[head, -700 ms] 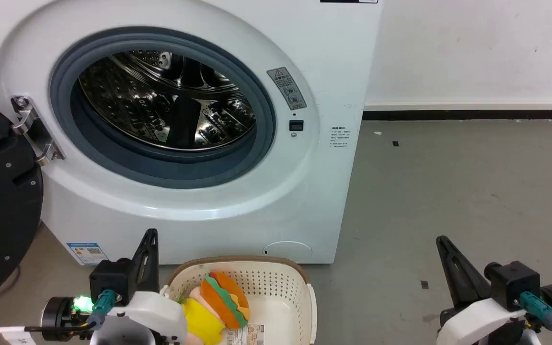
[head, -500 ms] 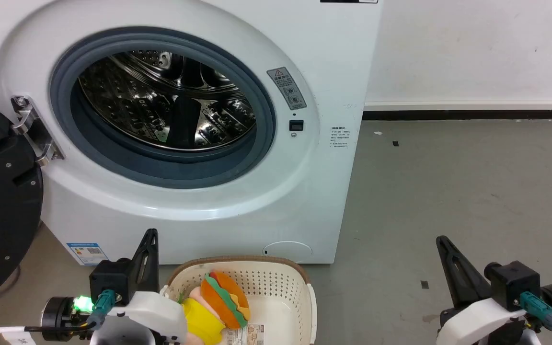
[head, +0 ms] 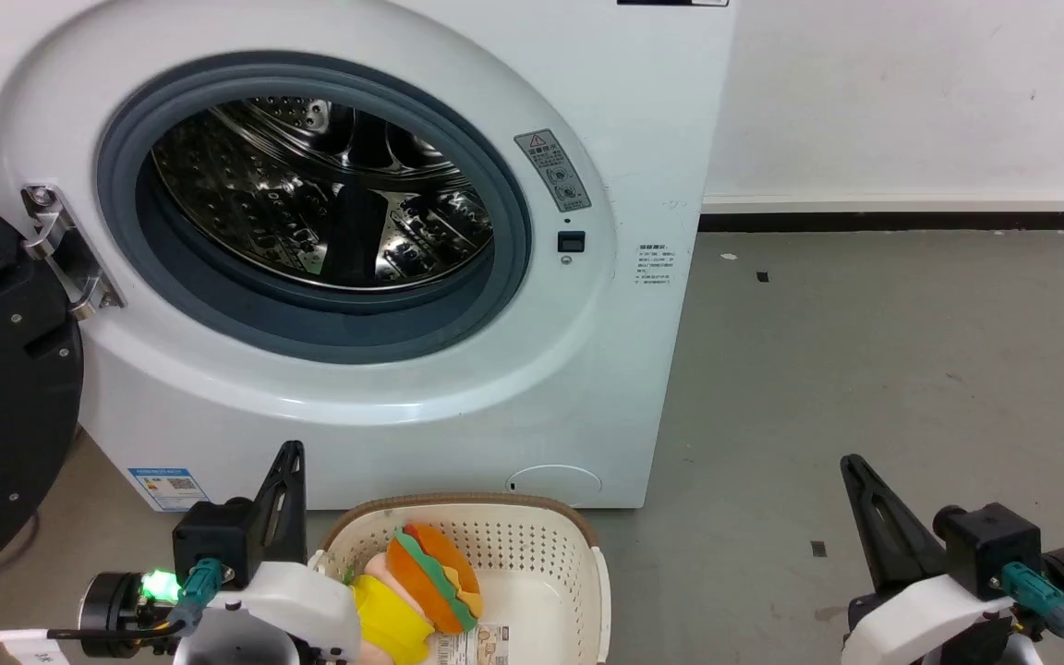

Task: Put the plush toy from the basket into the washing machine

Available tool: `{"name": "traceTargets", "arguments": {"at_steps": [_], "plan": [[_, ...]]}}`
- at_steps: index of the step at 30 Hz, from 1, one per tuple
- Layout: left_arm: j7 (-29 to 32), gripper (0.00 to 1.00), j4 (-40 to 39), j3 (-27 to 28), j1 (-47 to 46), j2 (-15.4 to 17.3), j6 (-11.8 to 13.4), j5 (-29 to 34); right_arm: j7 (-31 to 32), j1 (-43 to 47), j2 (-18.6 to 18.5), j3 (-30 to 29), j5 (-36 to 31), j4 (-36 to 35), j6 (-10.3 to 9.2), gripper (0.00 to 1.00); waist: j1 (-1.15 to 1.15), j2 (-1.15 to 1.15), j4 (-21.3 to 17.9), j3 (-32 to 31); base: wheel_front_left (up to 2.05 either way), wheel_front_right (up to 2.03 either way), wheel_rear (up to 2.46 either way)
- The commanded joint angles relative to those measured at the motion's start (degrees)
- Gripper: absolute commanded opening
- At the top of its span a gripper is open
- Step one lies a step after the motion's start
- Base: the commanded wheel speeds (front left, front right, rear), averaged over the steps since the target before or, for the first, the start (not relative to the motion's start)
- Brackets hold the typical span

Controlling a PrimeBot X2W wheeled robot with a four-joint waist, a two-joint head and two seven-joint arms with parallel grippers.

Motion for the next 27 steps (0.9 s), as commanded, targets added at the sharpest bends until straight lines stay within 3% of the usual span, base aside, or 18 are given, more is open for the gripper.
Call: {"name": "traceTargets", "arguments": {"at_steps": [1,2,3,17,27], "plan": [[0.02,0.0,-0.25,-0.09,0.8,0.0,-0.31,0.16,0.08,-0.69,-0.01,-0.02,-0.44,0.14,-0.04,0.0,0.0,0.0,0.0,0.0,0.0,0.0,0.0],[0.02,0.0,-0.25,-0.09,0.8,0.0,-0.31,0.16,0.08,-0.69,-0.01,-0.02,-0.44,0.14,-0.04,0.0,0.0,0.0,0.0,0.0,0.0,0.0,0.0],[-0.02,1.0,0.01,0.01,-0.01,0.0,0.03,-0.01,-0.02,0.01,0.0,-0.01,0.03,-0.01,0.0,1.0,0.0,0.0,0.0,0.0,0.0,0.0,0.0],[-1.5,1.0,1.08,-0.64,-0.88,0.0,1.14,-0.69,-1.5,-0.17,0.0,-1.76,1.29,-0.31,0.0,1.0,0.0,0.0,0.08,0.43,0.0,0.0,0.0],[-2.7,1.0,6.2,-0.7,-3.97,0.03,0.34,-2.05,-2.69,-0.98,0.0,-2.89,2.45,-0.71,-0.01,1.0,0.0,0.0,-0.08,2.33,0.0,0.0,0.0]]}}
